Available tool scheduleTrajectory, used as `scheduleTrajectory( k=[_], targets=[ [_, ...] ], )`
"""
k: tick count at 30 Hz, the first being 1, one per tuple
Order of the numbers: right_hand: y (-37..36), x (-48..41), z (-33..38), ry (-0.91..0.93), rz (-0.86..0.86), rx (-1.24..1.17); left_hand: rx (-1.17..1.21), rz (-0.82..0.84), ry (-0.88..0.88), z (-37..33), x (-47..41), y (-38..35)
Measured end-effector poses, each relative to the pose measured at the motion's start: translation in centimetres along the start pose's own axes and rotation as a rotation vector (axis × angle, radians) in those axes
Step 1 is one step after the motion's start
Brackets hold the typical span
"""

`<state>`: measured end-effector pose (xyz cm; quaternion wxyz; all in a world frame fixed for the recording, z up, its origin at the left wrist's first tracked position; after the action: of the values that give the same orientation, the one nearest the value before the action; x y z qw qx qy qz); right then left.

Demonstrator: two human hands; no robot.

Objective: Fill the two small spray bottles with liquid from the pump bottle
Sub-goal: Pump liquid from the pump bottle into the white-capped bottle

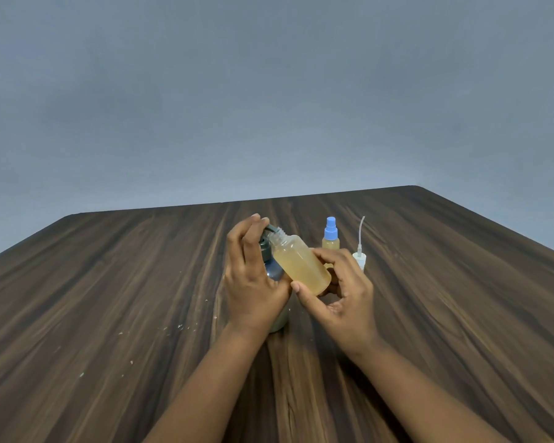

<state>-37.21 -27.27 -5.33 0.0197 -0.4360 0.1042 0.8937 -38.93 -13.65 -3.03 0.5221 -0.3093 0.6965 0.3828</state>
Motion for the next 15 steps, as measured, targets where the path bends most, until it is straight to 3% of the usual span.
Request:
scheduleTrajectory(
  k=[15],
  targets=[
    [0.04,0.04,-0.10,0.001,0.001,0.000,0.028,-0.011,0.012,-0.05,-0.11,0.12]
  ],
)
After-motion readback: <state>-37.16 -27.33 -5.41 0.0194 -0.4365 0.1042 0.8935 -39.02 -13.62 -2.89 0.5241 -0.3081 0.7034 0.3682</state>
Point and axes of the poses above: each hand's wrist, its own x-axis away from the middle knuckle, its own y-axis out of the back of the hand, z = x × y, the point moved 2 cm from there along -x, towards the middle knuckle, and after that the axes turned 9 degrees about -y, right-handed, at the moved point
